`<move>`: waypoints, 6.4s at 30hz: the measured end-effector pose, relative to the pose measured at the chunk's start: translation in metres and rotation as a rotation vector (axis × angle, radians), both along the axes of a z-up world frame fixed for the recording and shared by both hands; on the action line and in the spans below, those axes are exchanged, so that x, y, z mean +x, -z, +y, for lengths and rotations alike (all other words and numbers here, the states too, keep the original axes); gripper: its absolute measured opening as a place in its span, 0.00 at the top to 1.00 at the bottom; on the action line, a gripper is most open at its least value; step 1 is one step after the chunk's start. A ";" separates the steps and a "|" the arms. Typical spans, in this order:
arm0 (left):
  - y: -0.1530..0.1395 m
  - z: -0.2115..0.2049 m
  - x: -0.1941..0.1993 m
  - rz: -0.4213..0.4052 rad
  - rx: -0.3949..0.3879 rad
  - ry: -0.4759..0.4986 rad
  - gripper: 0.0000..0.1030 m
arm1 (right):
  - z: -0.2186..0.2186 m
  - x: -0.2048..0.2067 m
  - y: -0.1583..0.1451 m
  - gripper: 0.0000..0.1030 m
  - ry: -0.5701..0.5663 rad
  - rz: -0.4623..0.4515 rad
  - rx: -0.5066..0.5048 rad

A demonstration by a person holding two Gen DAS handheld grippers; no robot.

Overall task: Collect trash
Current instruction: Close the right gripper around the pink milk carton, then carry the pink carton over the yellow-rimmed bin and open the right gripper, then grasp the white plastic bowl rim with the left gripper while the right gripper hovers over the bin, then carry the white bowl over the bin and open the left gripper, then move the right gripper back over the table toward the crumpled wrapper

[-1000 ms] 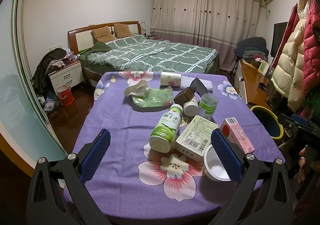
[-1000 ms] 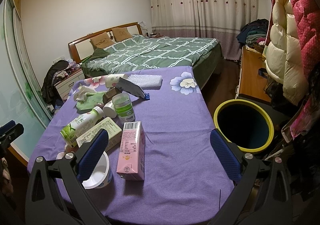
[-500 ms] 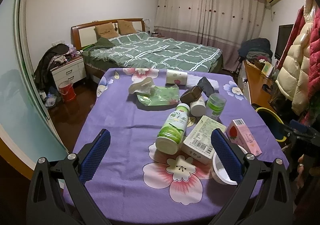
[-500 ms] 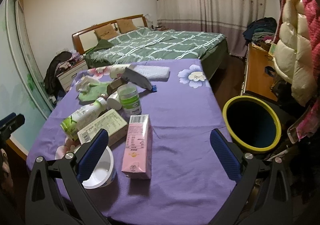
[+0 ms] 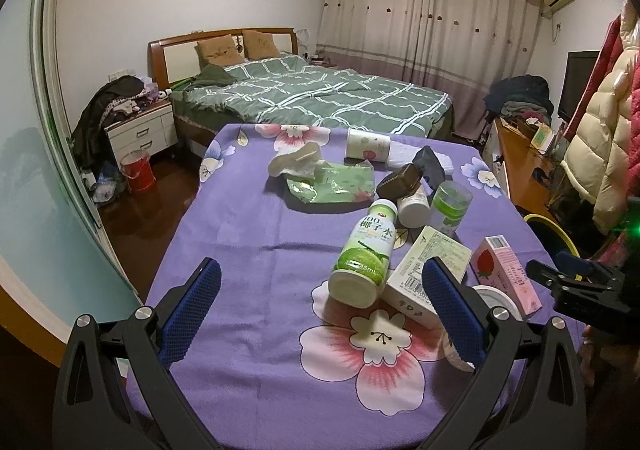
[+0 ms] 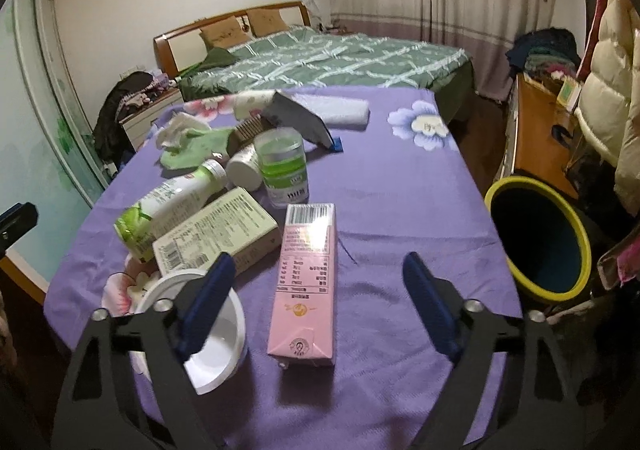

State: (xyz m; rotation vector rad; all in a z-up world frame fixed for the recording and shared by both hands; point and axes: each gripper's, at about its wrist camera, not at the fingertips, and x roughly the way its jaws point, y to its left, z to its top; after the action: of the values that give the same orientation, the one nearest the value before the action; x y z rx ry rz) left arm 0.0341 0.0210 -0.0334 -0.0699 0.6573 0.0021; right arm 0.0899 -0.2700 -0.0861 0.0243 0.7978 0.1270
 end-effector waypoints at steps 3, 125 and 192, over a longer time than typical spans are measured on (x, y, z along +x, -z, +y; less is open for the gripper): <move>0.002 -0.001 0.003 0.003 0.001 0.006 0.04 | 0.002 0.006 0.008 0.30 0.001 0.021 -0.004; 0.065 -0.237 0.063 0.106 0.076 0.648 0.23 | -0.264 0.027 0.027 0.33 0.564 -0.019 0.089; 0.008 -0.044 0.111 0.005 0.011 0.173 0.05 | -0.118 0.089 0.012 0.31 0.221 -0.004 0.044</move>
State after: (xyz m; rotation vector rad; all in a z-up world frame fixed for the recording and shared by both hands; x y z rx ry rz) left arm 0.1448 -0.0234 -0.0413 -0.0020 0.6670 -0.1603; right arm 0.1785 -0.3882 -0.0979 0.1536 0.7827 -0.0648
